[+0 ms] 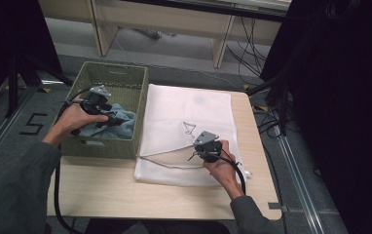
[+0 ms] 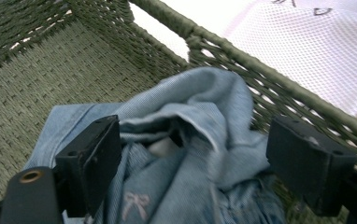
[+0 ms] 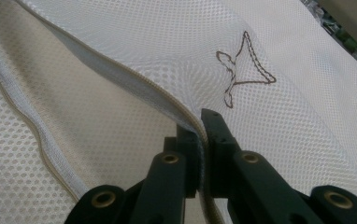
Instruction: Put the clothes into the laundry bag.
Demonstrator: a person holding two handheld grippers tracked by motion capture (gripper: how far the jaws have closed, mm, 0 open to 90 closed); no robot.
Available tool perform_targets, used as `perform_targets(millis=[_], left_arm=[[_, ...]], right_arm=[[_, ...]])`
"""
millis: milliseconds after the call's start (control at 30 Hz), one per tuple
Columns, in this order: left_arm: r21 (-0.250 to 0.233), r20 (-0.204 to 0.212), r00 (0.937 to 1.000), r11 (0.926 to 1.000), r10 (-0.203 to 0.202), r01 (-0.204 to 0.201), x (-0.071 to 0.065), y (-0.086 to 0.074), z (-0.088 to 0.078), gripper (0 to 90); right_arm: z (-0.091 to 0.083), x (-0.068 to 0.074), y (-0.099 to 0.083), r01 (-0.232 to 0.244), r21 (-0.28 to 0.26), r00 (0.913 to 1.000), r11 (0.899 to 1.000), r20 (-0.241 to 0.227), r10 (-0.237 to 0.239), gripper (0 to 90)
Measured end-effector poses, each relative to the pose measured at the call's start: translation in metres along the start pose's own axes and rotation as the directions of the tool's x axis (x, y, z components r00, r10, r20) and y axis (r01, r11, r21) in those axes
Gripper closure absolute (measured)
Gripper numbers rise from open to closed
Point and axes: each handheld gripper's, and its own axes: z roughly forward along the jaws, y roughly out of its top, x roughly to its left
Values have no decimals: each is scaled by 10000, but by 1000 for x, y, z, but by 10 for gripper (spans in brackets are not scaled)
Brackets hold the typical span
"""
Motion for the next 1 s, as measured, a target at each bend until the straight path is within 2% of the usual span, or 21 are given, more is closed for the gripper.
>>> perform_targets(millis=[100,233,267,300,367,433,500,533,567,600,633,667,767,867,900,933,967,1000], left_arm=[[142,-213,9998,9999,40,-37,4,2,7,174],[642,206,9998,9979,73,-86,12,-6,20,180],[684,244,9997,9977,8,-24,15,-5,20,172],[521,180,9998,9986,-49,40,14,-6,22,150],[639,297,9996,9979,37,-56,15,-7,24,147],[822,558,9976,9956,404,-449,19,-8,25,146],[712,718,9970,9969,282,-333,21,-10,27,145],[769,781,9961,9959,413,-473,22,-11,29,145],[1016,716,9953,9922,650,-721,21,-13,31,145],[1315,648,9920,9845,1083,-1160,21,-14,33,145],[1528,674,9858,9748,1541,-1628,18,-15,36,144],[1638,760,9821,9694,1725,-1830,16,-16,40,137],[1898,472,9855,9672,1630,-1690,17,-17,49,137],[2306,131,9871,9601,1594,-1581,17,-19,59,140],[2557,61,9847,9518,1739,-1697,17,-19,62,140],[2660,-37,9831,9479,1830,-1754,15,-20,67,140],[3072,-10,9756,9285,2196,-2087,15,-20,70,161],[3164,-99,9748,9254,2230,-2085,14,-19,71,247]], right_arm=[[0,1,0,-114,-42,9999,9999,-114,113,866],[1,0,0,81,-30,10000,10000,54,-81,866],[0,1,0,-47,47,10000,10000,-2,47,866],[0,1,0,-27,44,10000,10000,13,27,866],[0,1,0,-16,77,10000,10000,1,16,866],[2,-2,0,286,10,9996,9996,-32,-286,865],[1,0,-1,86,92,10000,9999,-23,-86,866],[1,0,-1,86,92,10000,9999,-23,-86,866],[1,1,-1,81,103,10000,9999,-48,-81,866],[1,2,0,-62,96,9999,9999,-84,63,865],[1,2,0,-47,116,10000,9999,-51,47,865],[2,1,-1,3,146,10000,9999,-30,-3,866],[2,2,-1,-6,129,9999,9999,-119,7,865],[2,2,-1,144,145,9998,9998,-110,-142,864],[2,2,-1,144,145,9998,9998,-110,-142,864],[2,2,-1,141,117,9998,9998,-109,-140,865],[3,2,-1,147,104,9998,9998,-115,-146,864],[3,1,-1,227,128,9997,9997,-55,-226,865]])
